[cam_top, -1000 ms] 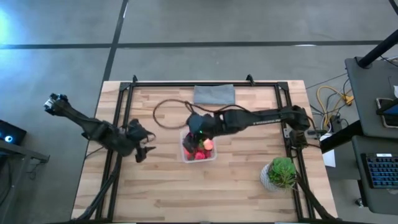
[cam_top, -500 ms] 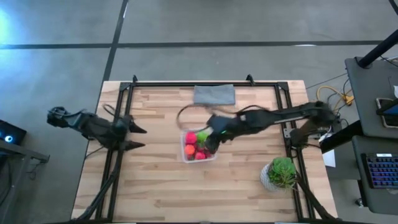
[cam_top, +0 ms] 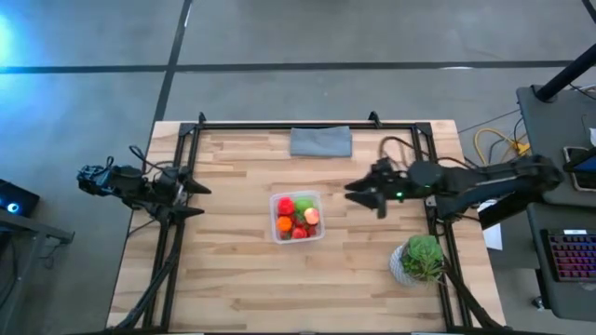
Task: Pick and placing Produce into tupperware
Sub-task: Return to Home Position
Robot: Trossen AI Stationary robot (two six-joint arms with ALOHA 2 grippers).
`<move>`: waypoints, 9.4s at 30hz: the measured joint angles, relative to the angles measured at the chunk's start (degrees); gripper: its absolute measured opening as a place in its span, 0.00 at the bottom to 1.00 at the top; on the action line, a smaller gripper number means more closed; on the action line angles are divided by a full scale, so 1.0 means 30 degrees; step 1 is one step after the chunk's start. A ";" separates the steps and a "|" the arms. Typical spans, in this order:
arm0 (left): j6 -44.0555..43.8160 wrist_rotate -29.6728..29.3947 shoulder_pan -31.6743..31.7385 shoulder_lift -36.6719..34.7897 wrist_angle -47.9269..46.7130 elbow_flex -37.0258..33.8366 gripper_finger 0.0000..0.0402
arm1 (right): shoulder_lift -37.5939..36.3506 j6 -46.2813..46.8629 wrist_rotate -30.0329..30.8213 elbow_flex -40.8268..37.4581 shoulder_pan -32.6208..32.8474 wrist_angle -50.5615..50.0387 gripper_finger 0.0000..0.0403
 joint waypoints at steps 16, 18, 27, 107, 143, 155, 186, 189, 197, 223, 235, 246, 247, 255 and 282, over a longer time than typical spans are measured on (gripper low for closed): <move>0.1140 0.1005 0.0000 0.0428 0.8435 -0.1719 0.78 | -0.7215 -0.1765 -0.4090 -0.7472 0.0041 0.8895 0.49; 0.1203 0.0553 0.0000 0.0569 0.9165 -0.2425 0.78 | -0.7733 -0.1827 -0.3965 -0.8149 0.0032 0.8957 0.49; 0.0466 -0.2410 0.0089 0.0600 1.1909 -0.5461 0.78 | -1.0148 -0.4016 -0.4338 -0.9525 -0.0001 0.8987 0.49; 0.3902 0.6866 0.8106 0.0130 0.3002 0.9885 0.78 | -0.6856 -0.1715 -0.4811 -0.9581 -0.0419 1.1388 0.49; 0.4362 0.1419 0.6113 -0.0067 1.3466 -0.5025 0.78 | -0.6330 -0.1504 -0.5132 -0.9186 -0.0456 1.1297 0.49; 0.3270 0.1011 0.6113 -0.0078 1.3790 -0.7984 0.78 | -0.6330 -0.1525 -0.5132 -0.9207 -0.0456 1.1290 0.49; 0.2632 -0.1750 0.6120 -0.0023 1.3681 -0.8621 0.78 | -1.0280 -0.1468 -0.6196 -1.3434 -0.3240 1.3111 0.49; 0.2632 -0.1750 0.6120 -0.0023 1.3681 -0.8621 0.78 | -1.1247 -0.1641 -0.6630 -1.2953 -0.3523 1.1986 0.49; 0.3014 -0.1944 0.6120 0.0028 1.3539 -0.8647 0.78 | -1.3602 -0.3401 -0.6218 -0.7466 -0.3545 -0.0627 0.49; 0.2479 -0.2406 0.6168 0.0057 1.3735 -0.8963 0.78 | -1.7972 -0.3495 -0.6132 -1.2598 -0.3538 0.2859 0.49; 0.2485 -0.2401 0.6169 0.0057 1.3730 -0.8992 0.78 | -1.8115 -0.6347 -0.8278 -1.3434 -0.3544 0.2151 0.49; 0.2486 -0.2399 0.6171 0.0064 1.3732 -0.9007 0.78 | -1.7607 -0.7501 -0.7602 -1.3434 -0.3545 -0.0637 0.49; 0.2486 -0.2399 0.6164 0.0064 1.3732 -0.9007 0.78 | -1.7534 -0.7537 -0.7602 -1.3434 -0.3545 -0.0637 0.49; 0.2482 -0.2399 0.6167 0.0071 1.3735 -0.9014 0.78 | -1.7295 -0.5564 -0.7602 -1.3434 -0.3545 -0.0622 0.49; 0.2486 -0.2392 0.6171 0.0064 1.3732 -0.9014 0.78 | -1.7295 -0.4870 -0.7603 -1.3434 -0.3545 -0.0608 0.49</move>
